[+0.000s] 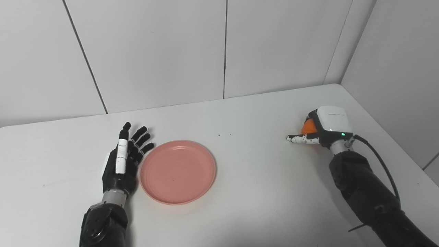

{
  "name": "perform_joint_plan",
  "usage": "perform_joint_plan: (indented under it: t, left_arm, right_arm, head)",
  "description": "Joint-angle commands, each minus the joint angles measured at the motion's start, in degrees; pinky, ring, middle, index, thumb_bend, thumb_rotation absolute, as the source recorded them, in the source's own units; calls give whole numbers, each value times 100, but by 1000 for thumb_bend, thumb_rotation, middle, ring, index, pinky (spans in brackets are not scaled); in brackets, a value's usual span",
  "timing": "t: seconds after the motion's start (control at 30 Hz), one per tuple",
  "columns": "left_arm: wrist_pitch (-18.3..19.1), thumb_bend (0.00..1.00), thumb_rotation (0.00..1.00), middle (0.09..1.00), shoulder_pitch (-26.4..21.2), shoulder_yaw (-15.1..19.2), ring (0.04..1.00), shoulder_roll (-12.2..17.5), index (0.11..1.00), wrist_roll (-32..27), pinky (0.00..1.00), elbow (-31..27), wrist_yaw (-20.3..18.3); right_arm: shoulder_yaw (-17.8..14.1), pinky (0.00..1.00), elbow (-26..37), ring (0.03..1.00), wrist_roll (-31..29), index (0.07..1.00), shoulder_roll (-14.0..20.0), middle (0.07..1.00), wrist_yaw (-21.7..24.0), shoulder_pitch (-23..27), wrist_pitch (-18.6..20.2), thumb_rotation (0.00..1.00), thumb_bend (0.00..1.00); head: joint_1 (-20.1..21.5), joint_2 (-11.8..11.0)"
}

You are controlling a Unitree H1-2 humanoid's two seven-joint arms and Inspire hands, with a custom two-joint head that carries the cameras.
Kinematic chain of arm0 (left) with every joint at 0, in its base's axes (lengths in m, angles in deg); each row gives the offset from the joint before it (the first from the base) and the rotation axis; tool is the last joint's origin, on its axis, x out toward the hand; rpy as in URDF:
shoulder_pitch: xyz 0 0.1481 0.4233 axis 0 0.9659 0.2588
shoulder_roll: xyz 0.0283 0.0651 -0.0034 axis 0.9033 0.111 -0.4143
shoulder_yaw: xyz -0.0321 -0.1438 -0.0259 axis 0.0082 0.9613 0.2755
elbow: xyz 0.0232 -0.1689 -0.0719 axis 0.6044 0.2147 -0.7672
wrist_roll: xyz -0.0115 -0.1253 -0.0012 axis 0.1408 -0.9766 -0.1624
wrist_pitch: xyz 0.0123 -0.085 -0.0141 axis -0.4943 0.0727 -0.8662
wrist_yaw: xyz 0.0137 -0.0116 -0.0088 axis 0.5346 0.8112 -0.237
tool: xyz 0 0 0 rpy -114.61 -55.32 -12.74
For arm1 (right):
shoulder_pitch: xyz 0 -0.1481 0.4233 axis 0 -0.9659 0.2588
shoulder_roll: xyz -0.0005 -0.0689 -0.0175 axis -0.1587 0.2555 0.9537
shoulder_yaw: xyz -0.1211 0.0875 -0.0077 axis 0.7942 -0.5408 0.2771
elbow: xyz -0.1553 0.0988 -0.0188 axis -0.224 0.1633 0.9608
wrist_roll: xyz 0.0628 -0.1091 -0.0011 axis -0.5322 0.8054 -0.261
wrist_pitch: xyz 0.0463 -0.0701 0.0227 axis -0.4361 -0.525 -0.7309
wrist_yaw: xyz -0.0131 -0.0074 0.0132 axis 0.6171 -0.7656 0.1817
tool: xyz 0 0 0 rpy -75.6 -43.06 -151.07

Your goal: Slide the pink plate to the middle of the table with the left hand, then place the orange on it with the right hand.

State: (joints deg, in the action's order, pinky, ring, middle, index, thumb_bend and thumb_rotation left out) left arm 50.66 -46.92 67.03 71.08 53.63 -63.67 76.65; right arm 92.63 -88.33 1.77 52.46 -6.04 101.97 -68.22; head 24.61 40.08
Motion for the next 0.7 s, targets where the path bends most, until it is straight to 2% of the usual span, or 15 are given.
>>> perform_joint_plan:
  t: [0.0, 0.23, 0.4, 0.57, 0.63, 0.67]
  left_arm:
    - [184, 937, 788, 853, 21, 15, 859, -20, 973, -37, 789, 53, 78]
    - [173, 932, 786, 848, -7, 6, 856, -42, 972, -25, 779, 67, 86]
    - [164, 937, 781, 848, -18, 3, 858, -79, 971, -26, 781, 81, 103]
    - [142, 938, 787, 852, -30, -17, 860, -120, 973, 20, 791, 90, 156]
    - [132, 942, 784, 850, -32, -32, 854, -145, 971, 45, 783, 84, 196]
    - [128, 939, 785, 852, -32, -39, 855, -155, 971, 57, 782, 81, 211]
  right_arm:
    - [104, 185, -3, 239, -171, 349, 28, 291, 280, -174, -71, 506, 583]
    - [121, 171, 238, 229, -314, 351, 104, 286, 627, -136, 99, 498, 597]
    - [37, 138, 497, 190, -444, 310, 191, 255, 770, -157, 107, 513, 593]
    - [-28, 134, 718, 187, -541, 321, 379, 255, 568, -144, -267, 535, 583]
    - [-118, 174, 828, 236, -642, 389, 451, 307, 571, -94, -316, 559, 581]
    - [-155, 156, 869, 215, -684, 354, 477, 283, 579, -69, -310, 566, 583]
  head:
    - [-6, 2]
    - [-8, 15]
    - [-62, 21]
    - [-270, 48]
    - [-362, 61]
    - [-362, 61]
